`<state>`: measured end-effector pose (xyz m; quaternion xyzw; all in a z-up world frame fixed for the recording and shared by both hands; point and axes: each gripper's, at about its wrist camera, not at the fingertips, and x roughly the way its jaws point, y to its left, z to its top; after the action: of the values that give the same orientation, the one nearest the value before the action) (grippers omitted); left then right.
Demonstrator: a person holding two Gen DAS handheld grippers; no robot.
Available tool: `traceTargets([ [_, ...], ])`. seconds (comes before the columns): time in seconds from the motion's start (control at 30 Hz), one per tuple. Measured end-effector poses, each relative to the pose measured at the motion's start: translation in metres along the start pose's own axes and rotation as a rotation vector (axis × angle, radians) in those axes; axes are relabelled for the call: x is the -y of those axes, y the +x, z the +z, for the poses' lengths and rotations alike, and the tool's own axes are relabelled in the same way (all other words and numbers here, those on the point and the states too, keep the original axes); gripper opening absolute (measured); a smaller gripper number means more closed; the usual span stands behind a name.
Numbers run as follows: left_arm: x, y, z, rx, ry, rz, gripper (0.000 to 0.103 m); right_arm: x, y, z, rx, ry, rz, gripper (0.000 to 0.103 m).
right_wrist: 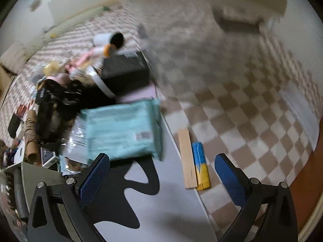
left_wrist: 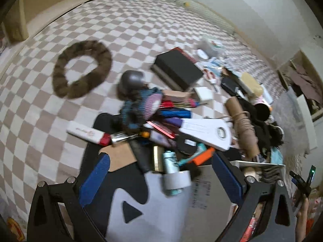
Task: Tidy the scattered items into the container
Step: 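Move both tools back over the remaining items on the bed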
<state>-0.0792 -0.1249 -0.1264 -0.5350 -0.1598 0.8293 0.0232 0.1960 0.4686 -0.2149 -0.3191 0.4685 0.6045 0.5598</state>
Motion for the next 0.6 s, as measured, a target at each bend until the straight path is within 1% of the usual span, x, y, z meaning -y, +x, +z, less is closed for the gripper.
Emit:
traceTargets([
  [0.13, -0.011, 0.009, 0.002, -0.015, -0.015, 0.034, 0.101, 0.017, 0.013, 0.0, -0.048, 0.067, -0.014, 0.103],
  [0.3, -0.022, 0.026, 0.003, -0.029, -0.017, 0.118, 0.101, 0.027, 0.02, -0.001, -0.069, 0.071, -0.07, 0.103],
  [0.37, -0.025, 0.035, 0.001, -0.051, -0.011, 0.154, 0.101, 0.03, 0.023, -0.001, -0.079, 0.072, -0.087, 0.103],
  [0.47, -0.027, 0.045, 0.0, -0.072, 0.002, 0.188, 0.101, 0.031, 0.026, -0.004, -0.102, 0.066, -0.062, 0.102],
  [0.57, -0.029, 0.052, -0.001, -0.088, 0.013, 0.217, 0.101, 0.029, 0.03, -0.007, -0.127, 0.048, -0.04, 0.095],
  [0.6, -0.029, 0.055, -0.001, -0.093, 0.017, 0.227, 0.101, 0.027, 0.032, -0.008, -0.134, 0.038, -0.041, 0.095],
])
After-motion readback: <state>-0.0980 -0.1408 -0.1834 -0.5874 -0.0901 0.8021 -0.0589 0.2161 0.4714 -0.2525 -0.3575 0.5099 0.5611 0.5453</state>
